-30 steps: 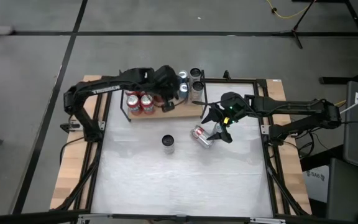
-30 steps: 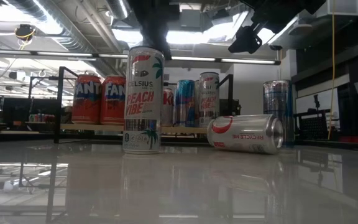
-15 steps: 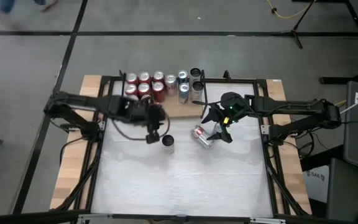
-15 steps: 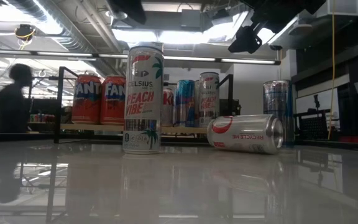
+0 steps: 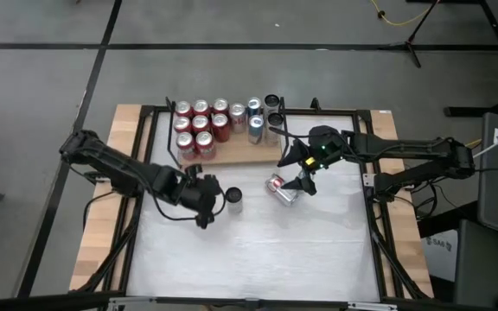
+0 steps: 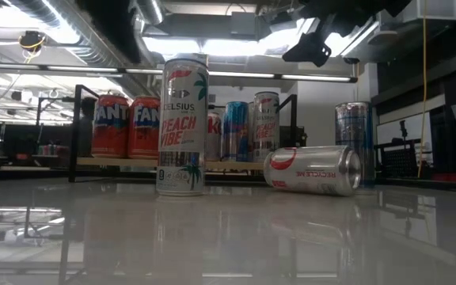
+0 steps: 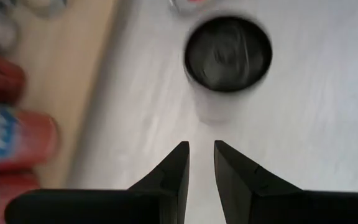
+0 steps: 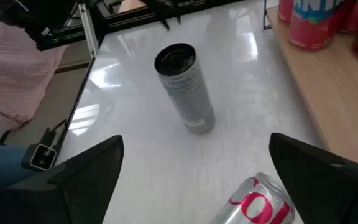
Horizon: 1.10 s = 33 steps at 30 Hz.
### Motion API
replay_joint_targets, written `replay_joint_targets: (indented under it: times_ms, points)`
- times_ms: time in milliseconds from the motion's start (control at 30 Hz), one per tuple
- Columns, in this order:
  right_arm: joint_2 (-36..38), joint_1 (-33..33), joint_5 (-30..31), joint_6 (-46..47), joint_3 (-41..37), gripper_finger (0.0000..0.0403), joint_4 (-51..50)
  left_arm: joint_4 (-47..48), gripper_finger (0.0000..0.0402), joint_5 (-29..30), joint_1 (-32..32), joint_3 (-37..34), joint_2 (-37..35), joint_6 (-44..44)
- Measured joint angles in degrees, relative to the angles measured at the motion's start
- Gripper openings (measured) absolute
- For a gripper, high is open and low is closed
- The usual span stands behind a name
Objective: Place canned beverage on shelf
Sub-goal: Put the white pink soda can on the shelf aligned with the other white pink soda cans
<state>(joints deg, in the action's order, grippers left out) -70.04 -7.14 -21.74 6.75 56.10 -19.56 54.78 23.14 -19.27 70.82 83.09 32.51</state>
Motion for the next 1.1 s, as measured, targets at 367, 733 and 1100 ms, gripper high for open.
replay_joint_targets:
  times_ms: [367,733,1100]
  points:
    - [0.0,0.0,0.28,0.06,0.0,0.0392,-0.05,-22.48,0.0064,-0.14,-0.83,-14.38,0.04,1.49]
    - [0.0,0.0,0.29,0.04,-0.02,0.0392,-0.05,-34.89,0.0064,-0.36,1.08,-20.79,0.07,0.46]
    - [0.0,0.0,0.29,-1.18,-0.02,0.0392,-0.03,-41.65,0.0064,-0.31,4.81,-22.06,0.2,-5.48]
